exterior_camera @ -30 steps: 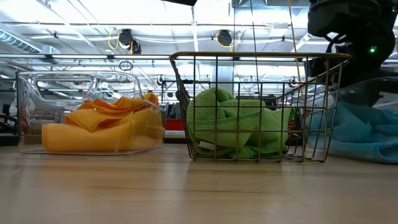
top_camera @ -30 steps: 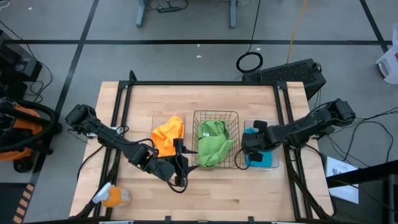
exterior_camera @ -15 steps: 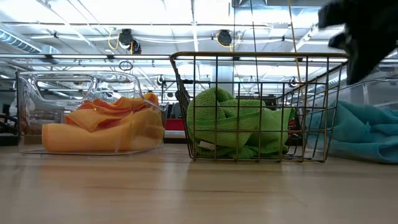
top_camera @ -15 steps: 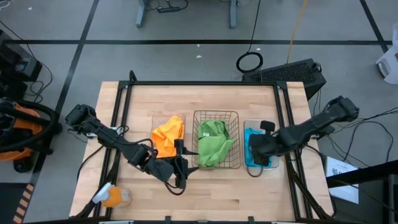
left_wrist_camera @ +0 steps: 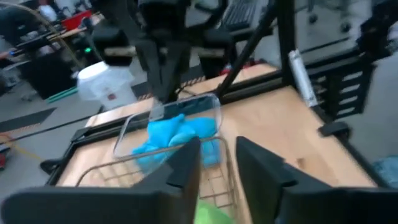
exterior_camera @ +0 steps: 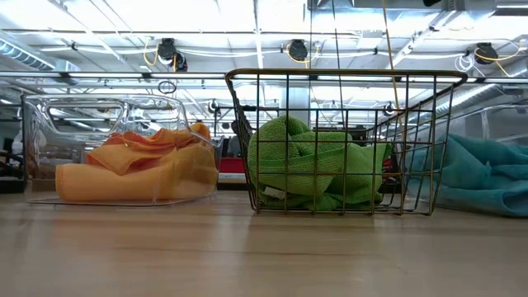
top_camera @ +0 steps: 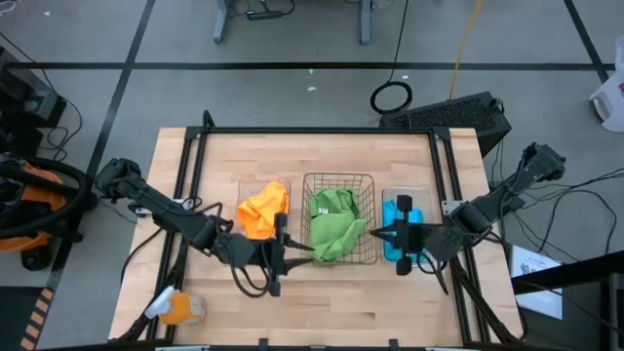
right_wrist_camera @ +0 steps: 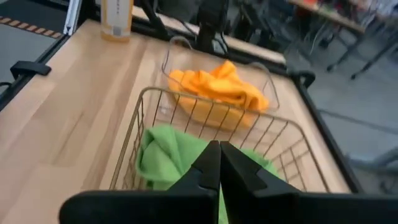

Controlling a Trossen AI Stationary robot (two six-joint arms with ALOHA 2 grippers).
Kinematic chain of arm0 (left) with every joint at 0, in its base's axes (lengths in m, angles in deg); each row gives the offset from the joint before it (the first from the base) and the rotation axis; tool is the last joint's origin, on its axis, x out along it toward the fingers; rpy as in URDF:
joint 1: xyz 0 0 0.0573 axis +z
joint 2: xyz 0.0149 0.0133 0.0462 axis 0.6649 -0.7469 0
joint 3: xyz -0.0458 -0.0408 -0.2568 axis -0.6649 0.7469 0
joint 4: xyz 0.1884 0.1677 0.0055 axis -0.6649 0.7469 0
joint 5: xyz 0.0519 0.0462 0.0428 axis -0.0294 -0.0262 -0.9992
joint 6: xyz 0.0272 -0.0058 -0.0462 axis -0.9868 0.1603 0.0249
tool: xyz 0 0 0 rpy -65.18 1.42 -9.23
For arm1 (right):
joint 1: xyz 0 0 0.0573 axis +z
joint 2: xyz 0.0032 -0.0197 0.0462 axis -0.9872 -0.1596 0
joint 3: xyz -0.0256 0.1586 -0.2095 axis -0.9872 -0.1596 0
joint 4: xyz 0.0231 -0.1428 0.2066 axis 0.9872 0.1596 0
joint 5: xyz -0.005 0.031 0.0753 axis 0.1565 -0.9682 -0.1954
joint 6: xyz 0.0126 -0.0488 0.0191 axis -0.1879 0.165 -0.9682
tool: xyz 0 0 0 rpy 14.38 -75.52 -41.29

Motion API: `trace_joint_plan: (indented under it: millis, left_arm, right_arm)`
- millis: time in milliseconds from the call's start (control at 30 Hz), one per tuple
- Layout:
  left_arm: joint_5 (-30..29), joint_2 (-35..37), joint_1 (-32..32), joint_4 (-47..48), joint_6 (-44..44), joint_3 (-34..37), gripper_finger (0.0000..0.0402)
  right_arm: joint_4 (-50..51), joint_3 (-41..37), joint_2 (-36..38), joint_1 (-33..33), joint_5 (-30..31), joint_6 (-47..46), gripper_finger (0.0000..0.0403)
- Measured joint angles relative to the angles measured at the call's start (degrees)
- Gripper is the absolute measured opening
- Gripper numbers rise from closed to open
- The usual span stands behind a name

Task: Sort microfiber towel by color & place in baskets
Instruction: Return to Home Position

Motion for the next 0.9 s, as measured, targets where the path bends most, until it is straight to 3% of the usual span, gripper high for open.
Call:
trace_joint_plan:
  millis: [267, 600, 900]
  left_arm:
    - [8.6, 0.5, 0.7, -0.5, -1.2, 0.8, 0.0007]
    - [9.4, 0.5, 4.3, -7.9, 0.9, 9.8, 0.0007]
    - [12.4, 0.7, 5.3, -14.1, 2.0, 18.2, 0.0006]
  right_arm:
    - [-19.9, -8.4, 0.2, -2.0, -4.8, 12.3, 0.0000]
    - [-39.4, -20.4, 0.2, -10.0, -20.1, 16.2, 0.0000]
    - [-40.2, -25.1, 0.2, -13.6, -24.3, 10.4, 0.0000]
